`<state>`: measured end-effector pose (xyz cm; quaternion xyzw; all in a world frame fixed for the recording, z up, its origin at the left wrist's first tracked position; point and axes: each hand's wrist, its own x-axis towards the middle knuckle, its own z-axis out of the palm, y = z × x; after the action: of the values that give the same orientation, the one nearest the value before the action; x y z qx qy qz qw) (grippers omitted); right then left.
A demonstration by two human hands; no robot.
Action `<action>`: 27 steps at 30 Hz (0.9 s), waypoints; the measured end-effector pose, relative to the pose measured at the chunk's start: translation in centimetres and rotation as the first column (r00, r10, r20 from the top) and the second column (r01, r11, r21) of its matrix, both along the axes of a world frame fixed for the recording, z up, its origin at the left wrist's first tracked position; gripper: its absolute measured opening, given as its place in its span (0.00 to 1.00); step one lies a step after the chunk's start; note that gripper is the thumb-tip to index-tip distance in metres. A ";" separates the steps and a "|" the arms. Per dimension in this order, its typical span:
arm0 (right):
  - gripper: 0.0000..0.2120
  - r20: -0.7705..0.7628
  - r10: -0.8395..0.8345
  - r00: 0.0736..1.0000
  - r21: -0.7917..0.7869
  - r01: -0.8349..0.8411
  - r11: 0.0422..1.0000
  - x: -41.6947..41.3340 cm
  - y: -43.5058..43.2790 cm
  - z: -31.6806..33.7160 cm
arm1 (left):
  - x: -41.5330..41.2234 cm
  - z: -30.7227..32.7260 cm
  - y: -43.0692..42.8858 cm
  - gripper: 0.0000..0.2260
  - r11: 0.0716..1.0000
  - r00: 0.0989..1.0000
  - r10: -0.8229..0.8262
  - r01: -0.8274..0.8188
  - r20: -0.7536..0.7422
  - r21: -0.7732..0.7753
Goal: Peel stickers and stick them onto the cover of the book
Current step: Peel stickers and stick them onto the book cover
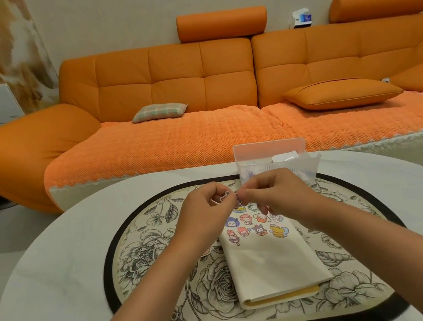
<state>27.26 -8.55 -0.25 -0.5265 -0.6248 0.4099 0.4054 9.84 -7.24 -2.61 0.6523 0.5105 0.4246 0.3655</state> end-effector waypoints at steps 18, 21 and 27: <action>0.04 0.063 0.060 0.996 -0.006 -0.060 0.998 0.7 -0.4 0.3 | -0.3 0.6 -0.7 0.02 0.996 0.993 -0.083 0.085 0.085 -0.024; 0.05 0.075 0.057 0.996 0.000 -0.057 0.998 0.7 -0.2 0.2 | -0.3 0.6 -0.6 0.02 0.995 0.993 -0.086 0.091 0.082 -0.051; 0.06 -0.033 0.081 0.996 -0.090 -0.084 0.992 0.6 0.0 0.2 | -0.4 0.5 -0.5 0.05 0.994 0.995 -0.041 0.050 0.096 -0.093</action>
<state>27.88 -8.58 -0.06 -0.5121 -0.6206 0.4622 0.3729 9.47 -7.74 -2.07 0.6251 0.4973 0.4214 0.4294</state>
